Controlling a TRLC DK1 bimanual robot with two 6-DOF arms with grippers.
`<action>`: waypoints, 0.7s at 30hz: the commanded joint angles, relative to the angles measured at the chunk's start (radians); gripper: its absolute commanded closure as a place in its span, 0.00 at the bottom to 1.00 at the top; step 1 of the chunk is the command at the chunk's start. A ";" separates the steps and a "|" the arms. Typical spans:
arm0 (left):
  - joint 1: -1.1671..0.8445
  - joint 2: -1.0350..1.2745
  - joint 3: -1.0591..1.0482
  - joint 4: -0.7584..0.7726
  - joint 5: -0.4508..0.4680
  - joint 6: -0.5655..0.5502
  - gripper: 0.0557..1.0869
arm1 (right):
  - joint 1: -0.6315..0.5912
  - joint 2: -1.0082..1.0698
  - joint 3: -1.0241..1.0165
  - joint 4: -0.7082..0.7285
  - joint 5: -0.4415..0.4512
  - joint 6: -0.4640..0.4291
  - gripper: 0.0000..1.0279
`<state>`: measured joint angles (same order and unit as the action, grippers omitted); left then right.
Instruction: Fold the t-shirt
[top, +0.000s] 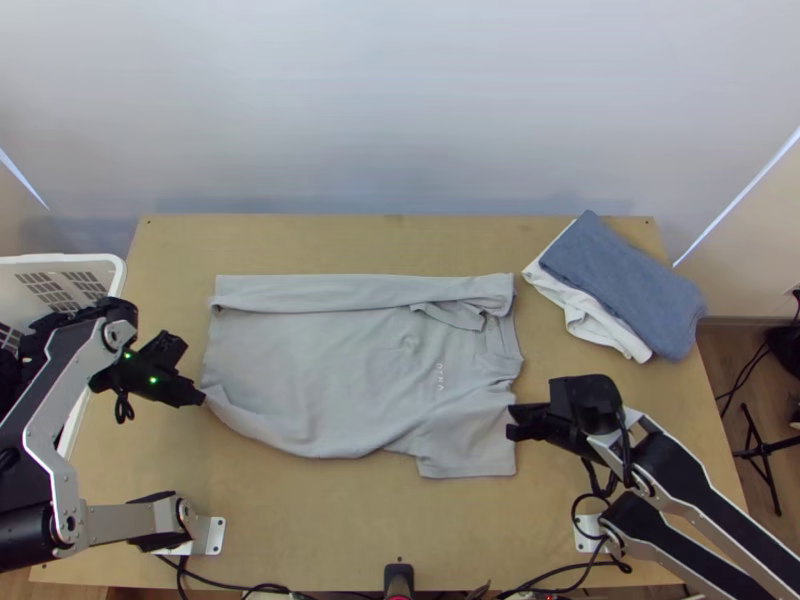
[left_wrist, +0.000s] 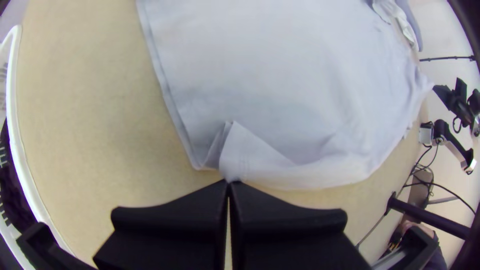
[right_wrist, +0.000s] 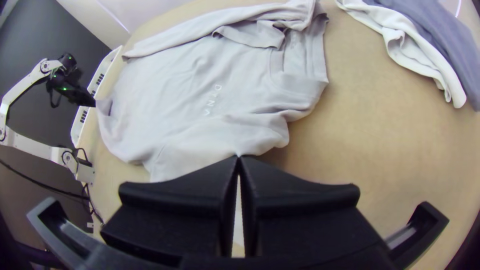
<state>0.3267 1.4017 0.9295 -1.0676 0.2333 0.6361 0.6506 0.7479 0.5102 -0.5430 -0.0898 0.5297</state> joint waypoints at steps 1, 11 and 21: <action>0.067 0.013 0.037 -0.009 0.006 0.014 0.96 | -0.058 -0.007 -0.022 0.002 0.015 -0.062 0.97; 0.092 0.016 0.042 -0.012 0.031 0.014 0.96 | -0.126 0.010 -0.019 0.023 0.028 -0.109 0.97; 0.063 0.016 0.206 -0.015 0.150 -0.151 0.96 | -0.131 0.054 0.143 0.023 0.025 -0.125 0.97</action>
<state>0.4118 1.4185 1.0401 -1.0817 0.3191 0.5781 0.5285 0.7662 0.5587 -0.5228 -0.0635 0.4175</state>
